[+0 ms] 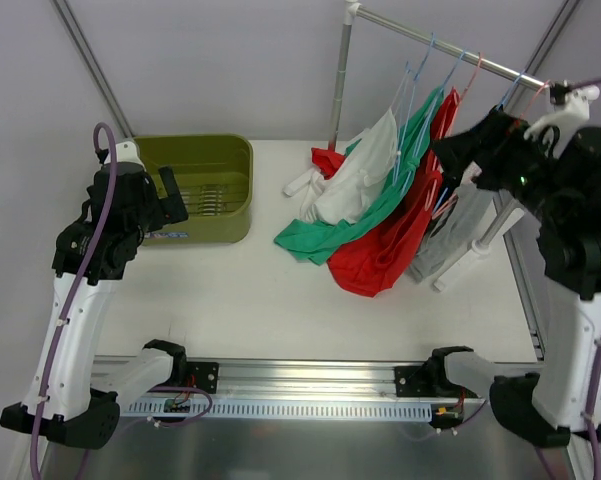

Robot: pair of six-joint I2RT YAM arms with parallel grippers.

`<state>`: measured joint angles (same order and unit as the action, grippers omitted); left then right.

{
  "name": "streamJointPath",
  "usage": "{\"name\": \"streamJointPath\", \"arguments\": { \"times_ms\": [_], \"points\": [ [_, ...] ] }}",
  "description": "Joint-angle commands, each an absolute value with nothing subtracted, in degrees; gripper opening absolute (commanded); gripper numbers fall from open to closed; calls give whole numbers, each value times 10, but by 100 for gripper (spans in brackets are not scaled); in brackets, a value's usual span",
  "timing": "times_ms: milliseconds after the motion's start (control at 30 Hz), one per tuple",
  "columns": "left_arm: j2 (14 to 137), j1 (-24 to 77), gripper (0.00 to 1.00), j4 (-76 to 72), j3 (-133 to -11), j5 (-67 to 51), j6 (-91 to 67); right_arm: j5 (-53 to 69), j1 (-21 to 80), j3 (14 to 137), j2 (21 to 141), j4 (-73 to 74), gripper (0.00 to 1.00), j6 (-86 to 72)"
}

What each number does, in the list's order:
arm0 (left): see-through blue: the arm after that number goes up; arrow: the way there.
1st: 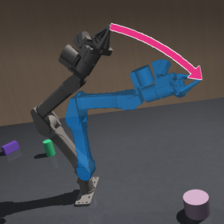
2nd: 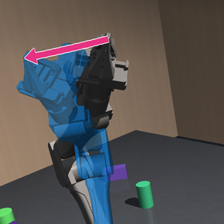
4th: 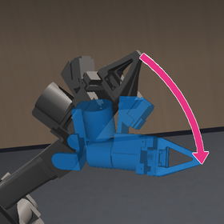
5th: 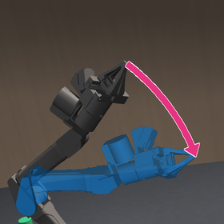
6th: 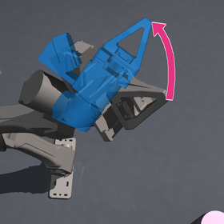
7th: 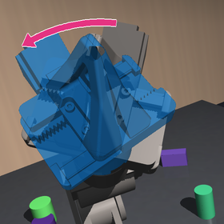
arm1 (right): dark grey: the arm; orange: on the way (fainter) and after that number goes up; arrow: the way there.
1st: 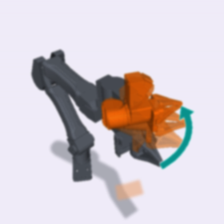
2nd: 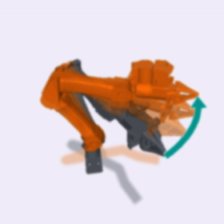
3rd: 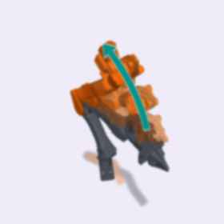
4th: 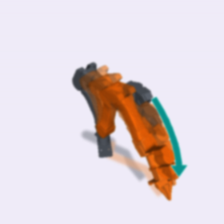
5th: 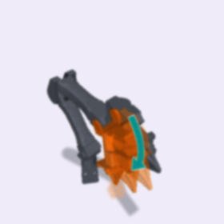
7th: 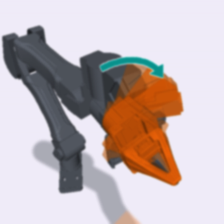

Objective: Remove the tank top from the hanger

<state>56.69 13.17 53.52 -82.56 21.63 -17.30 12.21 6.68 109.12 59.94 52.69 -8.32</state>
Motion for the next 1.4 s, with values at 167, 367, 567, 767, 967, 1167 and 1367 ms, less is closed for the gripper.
{"name": "streamJointPath", "arguments": {
  "times_ms": [167,367,567,767,967,1167,1367],
  "points": [
    [565,136,99,542,-819,214,-190,35,149,1301,843,491,91,-47],
    [552,136,99,544,-809,209,-184,-165,214,1338,932,493,73,29],
    [534,135,99,545,-784,189,-183,-237,227,1322,953,498,69,57],
    [534,136,99,545,-780,199,-170,-244,223,1299,992,490,60,60],
    [532,136,99,545,-777,213,-156,-228,221,1296,1006,447,47,39],
    [517,136,99,544,-759,215,-154,-243,218,1303,1025,446,21,26],
    [514,136,99,544,-760,211,-149,-245,221,1303,1002,440,0,-36]
  ]
}}
